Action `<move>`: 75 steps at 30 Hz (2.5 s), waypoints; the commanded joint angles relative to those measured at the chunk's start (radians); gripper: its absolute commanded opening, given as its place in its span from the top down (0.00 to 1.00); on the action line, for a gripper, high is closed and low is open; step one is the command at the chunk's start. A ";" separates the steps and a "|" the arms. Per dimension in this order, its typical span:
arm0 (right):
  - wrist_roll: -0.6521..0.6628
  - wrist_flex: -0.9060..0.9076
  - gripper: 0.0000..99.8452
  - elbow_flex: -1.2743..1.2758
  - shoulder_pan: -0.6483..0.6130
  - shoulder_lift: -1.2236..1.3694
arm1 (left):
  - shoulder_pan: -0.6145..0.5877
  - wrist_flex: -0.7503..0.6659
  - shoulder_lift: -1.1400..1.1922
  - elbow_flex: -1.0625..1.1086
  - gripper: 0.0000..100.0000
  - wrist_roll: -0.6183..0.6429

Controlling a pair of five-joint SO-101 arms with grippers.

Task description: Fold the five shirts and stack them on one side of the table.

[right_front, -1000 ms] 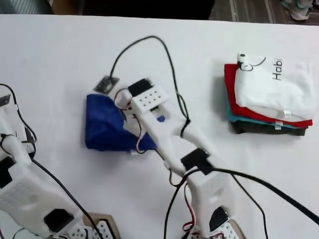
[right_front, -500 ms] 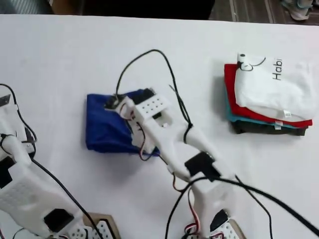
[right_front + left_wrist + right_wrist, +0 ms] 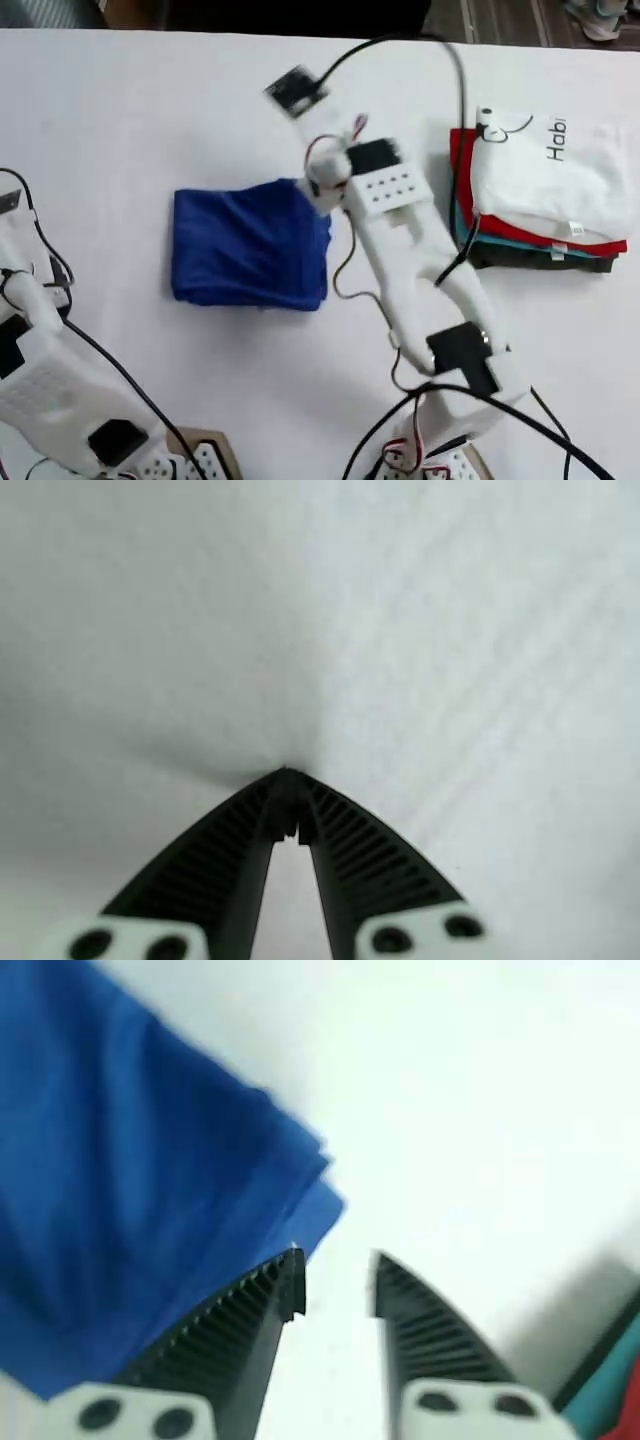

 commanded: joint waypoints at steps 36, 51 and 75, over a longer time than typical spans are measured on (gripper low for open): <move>-0.014 0.148 0.98 -0.661 -0.061 0.545 | 0.003 -0.008 0.003 0.044 0.97 0.015; -0.014 0.205 0.97 -0.790 -0.027 0.601 | 0.003 -0.008 0.003 0.044 0.97 0.015; -0.258 0.421 0.71 -0.779 -0.124 0.630 | 0.003 -0.008 0.003 0.044 0.97 0.011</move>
